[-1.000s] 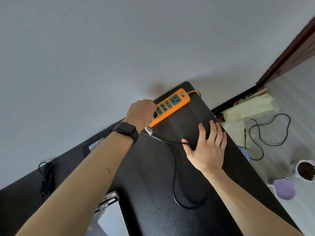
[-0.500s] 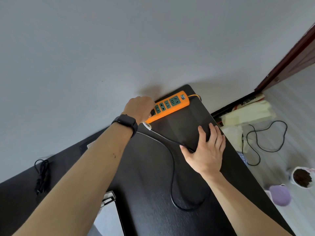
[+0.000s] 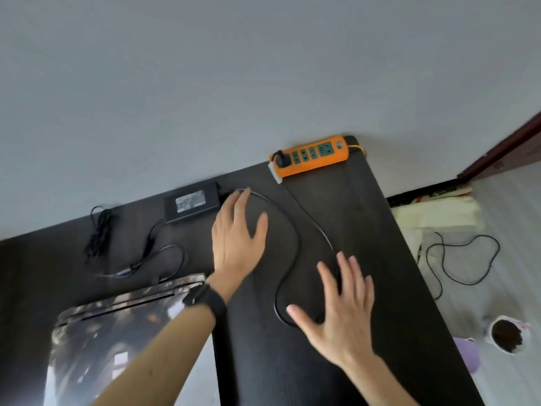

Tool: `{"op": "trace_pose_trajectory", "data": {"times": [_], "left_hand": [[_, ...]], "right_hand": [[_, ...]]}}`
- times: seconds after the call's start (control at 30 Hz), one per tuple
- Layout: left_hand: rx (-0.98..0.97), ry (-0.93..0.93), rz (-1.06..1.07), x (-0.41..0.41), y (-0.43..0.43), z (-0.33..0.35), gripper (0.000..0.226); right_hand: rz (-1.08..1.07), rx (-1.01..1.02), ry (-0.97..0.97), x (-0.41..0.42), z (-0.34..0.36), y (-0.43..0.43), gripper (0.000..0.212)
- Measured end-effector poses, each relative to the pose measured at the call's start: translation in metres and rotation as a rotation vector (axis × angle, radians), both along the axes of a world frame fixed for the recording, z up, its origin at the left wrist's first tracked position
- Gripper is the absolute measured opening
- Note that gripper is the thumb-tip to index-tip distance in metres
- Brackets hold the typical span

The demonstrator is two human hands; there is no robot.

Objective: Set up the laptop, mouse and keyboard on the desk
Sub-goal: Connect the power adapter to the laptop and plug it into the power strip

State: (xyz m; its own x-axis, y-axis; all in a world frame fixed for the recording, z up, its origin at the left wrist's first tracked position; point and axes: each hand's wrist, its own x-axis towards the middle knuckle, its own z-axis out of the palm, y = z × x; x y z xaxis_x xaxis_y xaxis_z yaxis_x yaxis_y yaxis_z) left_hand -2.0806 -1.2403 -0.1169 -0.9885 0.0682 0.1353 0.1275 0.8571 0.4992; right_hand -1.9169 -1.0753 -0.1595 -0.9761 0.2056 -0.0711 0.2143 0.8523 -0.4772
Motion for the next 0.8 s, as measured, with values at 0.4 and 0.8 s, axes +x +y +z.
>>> {"op": "trace_pose_trajectory", "data": {"times": [0.4, 0.8], "left_hand": [[-0.403, -0.490, 0.235, 0.259, -0.214, -0.026, 0.072], [-0.352, -0.546, 0.170, 0.342, -0.377, -0.007, 0.067]], "right_hand": [[0.063, 0.198, -0.112, 0.018, -0.023, -0.106, 0.055], [0.238, -0.017, -0.355, 0.131, 0.032, -0.228, 0.090]]}}
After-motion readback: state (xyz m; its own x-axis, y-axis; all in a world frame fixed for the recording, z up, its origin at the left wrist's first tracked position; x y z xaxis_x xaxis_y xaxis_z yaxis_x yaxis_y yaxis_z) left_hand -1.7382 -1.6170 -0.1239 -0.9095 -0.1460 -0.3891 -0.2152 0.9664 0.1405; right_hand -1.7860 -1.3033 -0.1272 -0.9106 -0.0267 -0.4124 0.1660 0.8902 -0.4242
